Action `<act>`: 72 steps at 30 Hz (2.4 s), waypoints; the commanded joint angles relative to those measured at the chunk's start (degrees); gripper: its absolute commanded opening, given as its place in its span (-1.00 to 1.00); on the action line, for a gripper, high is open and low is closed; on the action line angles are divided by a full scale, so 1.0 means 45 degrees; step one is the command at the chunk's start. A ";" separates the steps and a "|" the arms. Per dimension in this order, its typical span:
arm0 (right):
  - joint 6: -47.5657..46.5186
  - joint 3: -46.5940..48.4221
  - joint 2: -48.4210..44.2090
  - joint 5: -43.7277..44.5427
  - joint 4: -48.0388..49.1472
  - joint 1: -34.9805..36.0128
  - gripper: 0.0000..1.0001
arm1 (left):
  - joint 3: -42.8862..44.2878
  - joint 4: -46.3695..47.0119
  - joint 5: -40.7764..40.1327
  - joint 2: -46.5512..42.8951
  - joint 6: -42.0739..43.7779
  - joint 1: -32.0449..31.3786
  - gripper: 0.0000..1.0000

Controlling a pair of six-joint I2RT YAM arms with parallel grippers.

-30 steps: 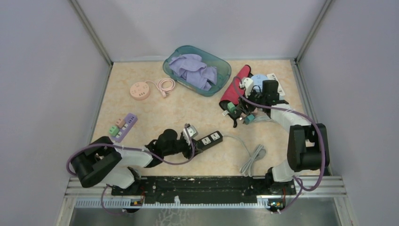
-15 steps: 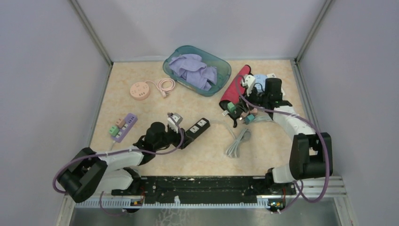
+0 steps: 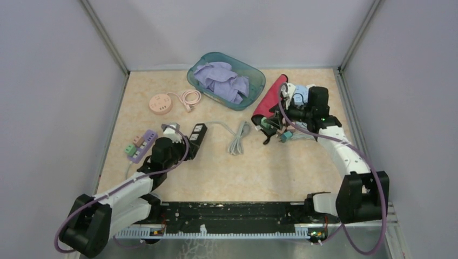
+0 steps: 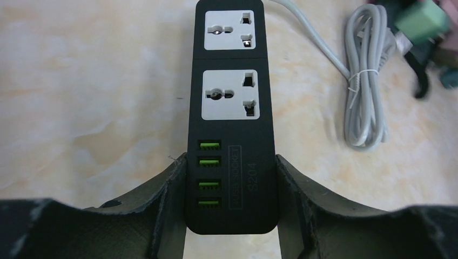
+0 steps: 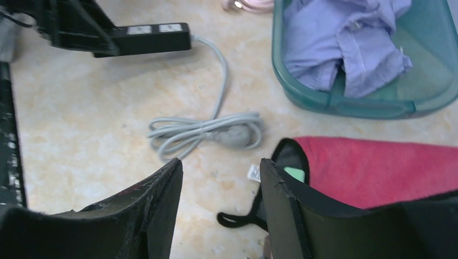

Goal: Pull the plug off the socket
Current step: Move the socket to the center of the board, then pick up the socket from the corner of the board.

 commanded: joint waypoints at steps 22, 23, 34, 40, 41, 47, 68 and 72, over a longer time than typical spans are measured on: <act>0.2238 -0.2122 -0.2896 -0.2200 0.3379 -0.0042 0.24 | 0.5984 -0.4402 -0.3996 0.6953 -0.4249 0.3680 -0.08; 0.2244 -0.2084 -0.2903 -0.2259 0.3344 -0.0085 0.25 | 0.6008 -0.4403 -0.3834 0.6933 -0.4236 0.3672 0.07; 0.1751 -0.1823 -0.2777 -0.2585 0.2652 -0.0412 0.31 | 0.5706 -0.5036 -0.2249 0.4042 -0.3525 0.3666 1.00; 0.1496 -0.1682 -0.2733 -0.2667 0.2300 -0.0474 0.31 | 0.5313 -0.4951 -0.0344 0.1706 -0.2965 0.3682 1.00; 0.1480 -0.1653 -0.2727 -0.2691 0.2235 -0.0464 0.31 | 0.5265 -0.4843 0.0089 0.1297 -0.2825 0.3682 1.00; 0.1366 -0.1463 -0.2726 -0.2870 0.1904 -0.0473 0.32 | 0.4867 -0.4768 0.0462 -0.0727 -0.2040 0.3677 1.00; 0.0873 -0.1464 -0.2592 -0.3023 0.1473 -0.0480 0.32 | 0.4726 -0.5905 -0.4053 -0.0925 0.6960 0.3829 1.00; 0.0963 -0.1474 -0.2423 -0.3274 0.1490 -0.0473 0.32 | 0.5022 -0.5614 -0.3522 -0.0231 0.7098 0.4768 1.00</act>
